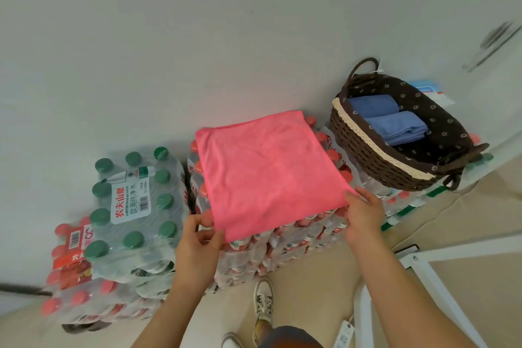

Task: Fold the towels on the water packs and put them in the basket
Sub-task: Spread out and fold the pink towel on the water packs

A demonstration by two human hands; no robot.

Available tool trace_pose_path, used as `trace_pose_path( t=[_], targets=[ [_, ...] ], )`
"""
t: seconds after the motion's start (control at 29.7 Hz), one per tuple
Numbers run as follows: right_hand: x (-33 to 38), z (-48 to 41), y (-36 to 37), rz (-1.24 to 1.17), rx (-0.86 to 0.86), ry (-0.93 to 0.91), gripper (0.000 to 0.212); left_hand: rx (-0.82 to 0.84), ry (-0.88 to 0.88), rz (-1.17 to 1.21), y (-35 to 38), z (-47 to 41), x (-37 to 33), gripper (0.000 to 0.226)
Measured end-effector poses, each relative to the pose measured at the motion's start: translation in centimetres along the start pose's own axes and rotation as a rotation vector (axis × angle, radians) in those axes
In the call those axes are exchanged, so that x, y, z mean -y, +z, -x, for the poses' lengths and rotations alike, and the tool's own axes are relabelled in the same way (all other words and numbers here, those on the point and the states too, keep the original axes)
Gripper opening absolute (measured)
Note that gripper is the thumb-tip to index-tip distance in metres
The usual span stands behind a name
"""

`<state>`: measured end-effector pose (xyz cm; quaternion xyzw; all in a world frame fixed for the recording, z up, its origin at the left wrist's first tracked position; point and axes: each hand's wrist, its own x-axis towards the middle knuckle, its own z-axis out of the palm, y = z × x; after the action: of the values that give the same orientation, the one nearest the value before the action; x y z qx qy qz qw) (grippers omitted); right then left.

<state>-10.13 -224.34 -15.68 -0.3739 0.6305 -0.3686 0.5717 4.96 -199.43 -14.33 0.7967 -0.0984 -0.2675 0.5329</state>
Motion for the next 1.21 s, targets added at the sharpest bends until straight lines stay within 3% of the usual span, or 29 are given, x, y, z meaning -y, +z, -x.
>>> trace_pose_path(
  t=[0.1,0.2,0.3,0.4,0.47,0.67,0.77,0.88,1.04,1.11,1.21],
  targets=[
    [0.8,0.2,-1.4,0.045,0.002,-0.046,0.024,0.063,0.022,0.047,-0.8,0.6,0.3,0.015],
    [1.1,0.4,-2.4,0.182,0.038,-0.166,0.019,0.171,-0.014,0.036,-1.2,0.9,1.0,0.024],
    [1.3,0.4,-3.0,0.302,0.172,-0.252,0.016,0.25,-0.046,0.004,-1.3,0.9,1.1,0.028],
    [2.1,-0.1,-3.9,0.375,0.366,-0.259,0.019,0.323,-0.026,-0.107,-1.7,0.5,1.2,0.052],
    [2.7,-0.8,-4.6,0.459,0.474,-0.271,0.023,0.277,0.023,-0.189,-1.6,0.4,1.5,0.058],
    [4.7,-3.1,-5.9,0.698,0.702,-0.291,0.021,0.115,0.082,-0.147,-0.5,0.9,0.2,0.022],
    [6.2,-3.7,-6.3,0.697,0.817,-0.204,0.018,0.093,0.04,-0.099,-0.6,0.3,-0.2,0.021],
    [7.4,-4.1,-6.7,0.803,0.974,-0.187,0.032,0.026,0.03,-0.085,-0.8,-0.1,-1.1,0.018],
    [8.4,-5.0,-5.9,0.937,0.869,-0.58,0.017,-0.133,0.088,-0.063,-0.7,-0.6,-3.3,0.012],
    [8.7,-5.3,-5.5,0.87,0.854,-0.592,0.012,-0.149,0.099,0.015,-0.6,-0.4,-4.4,0.012],
    [9.1,-5.5,-5.1,0.71,0.966,-0.449,0.013,-0.06,0.088,0.103,-1.0,0.1,-5.4,0.02]
  ],
)
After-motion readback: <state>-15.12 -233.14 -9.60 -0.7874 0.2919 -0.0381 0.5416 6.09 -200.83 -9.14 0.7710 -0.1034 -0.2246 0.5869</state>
